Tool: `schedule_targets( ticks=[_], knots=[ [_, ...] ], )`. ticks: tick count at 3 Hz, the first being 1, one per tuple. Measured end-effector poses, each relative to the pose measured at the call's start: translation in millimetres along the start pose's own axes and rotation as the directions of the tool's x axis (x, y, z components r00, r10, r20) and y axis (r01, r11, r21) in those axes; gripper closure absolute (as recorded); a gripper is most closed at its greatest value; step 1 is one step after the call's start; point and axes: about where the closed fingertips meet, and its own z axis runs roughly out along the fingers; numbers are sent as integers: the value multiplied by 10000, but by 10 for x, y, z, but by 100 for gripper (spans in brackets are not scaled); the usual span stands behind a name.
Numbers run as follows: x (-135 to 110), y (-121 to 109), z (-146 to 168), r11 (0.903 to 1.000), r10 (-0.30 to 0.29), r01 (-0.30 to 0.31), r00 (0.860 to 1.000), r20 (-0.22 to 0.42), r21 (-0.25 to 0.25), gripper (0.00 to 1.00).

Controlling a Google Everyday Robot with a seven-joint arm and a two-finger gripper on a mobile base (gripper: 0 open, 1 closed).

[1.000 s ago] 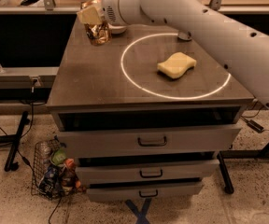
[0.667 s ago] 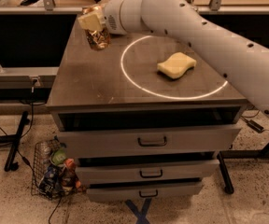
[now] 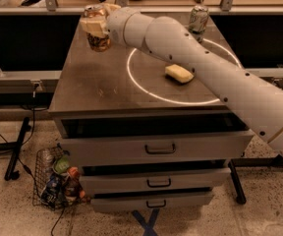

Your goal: Place orange can upright

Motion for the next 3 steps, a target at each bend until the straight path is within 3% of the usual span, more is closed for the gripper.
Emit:
schedule_targets(
  ticks=[1, 2, 3],
  knots=[
    [153, 14, 84, 9990, -431, 434, 9985, 342, -84, 100],
    [281, 30, 110, 9982, -565, 571, 9980, 284, -204, 100],
    [443, 61, 106, 9966, -752, 761, 9967, 291, -315, 84]
  ],
)
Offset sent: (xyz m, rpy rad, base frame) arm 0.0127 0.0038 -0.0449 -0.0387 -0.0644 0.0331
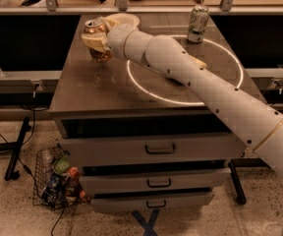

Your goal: Place orange can upright

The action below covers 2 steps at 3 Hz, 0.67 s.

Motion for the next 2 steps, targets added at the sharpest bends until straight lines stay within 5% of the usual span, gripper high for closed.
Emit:
schedule_targets(
  ticks=[2],
  knots=[
    [215, 74, -105, 9998, -134, 133, 9999, 71, 128, 30]
  ],
)
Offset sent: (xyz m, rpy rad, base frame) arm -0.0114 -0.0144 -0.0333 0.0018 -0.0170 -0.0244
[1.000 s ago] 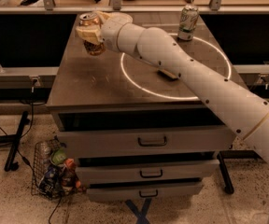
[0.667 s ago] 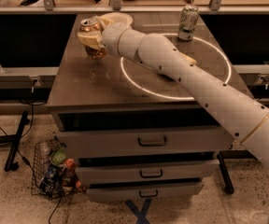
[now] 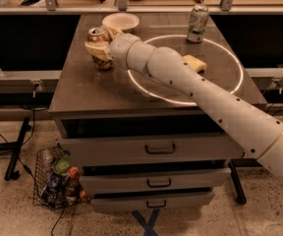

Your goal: Place orange can upright

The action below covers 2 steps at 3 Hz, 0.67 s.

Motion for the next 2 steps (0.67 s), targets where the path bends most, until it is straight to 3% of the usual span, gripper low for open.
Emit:
schedule_targets(
  ticks=[1, 2],
  knots=[
    [42, 18, -56, 9999, 20, -20, 10000, -44, 116, 7],
    [37, 2, -128, 9996, -18, 24, 9998, -191, 279, 0]
  ],
)
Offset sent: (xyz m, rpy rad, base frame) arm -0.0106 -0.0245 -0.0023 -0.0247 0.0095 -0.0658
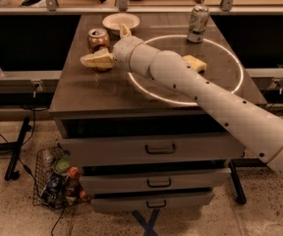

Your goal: Place orange can upright

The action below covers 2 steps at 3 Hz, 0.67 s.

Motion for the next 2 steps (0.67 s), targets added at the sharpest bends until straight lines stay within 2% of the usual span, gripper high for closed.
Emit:
schedule_targets(
  ticks=[1, 2],
  knots=[
    [-56, -145, -195, 9988, -1, 10, 9998, -185, 491, 0],
    [-361, -646, -990, 9704, 331, -267, 9992, -230, 2402, 0]
  ],
)
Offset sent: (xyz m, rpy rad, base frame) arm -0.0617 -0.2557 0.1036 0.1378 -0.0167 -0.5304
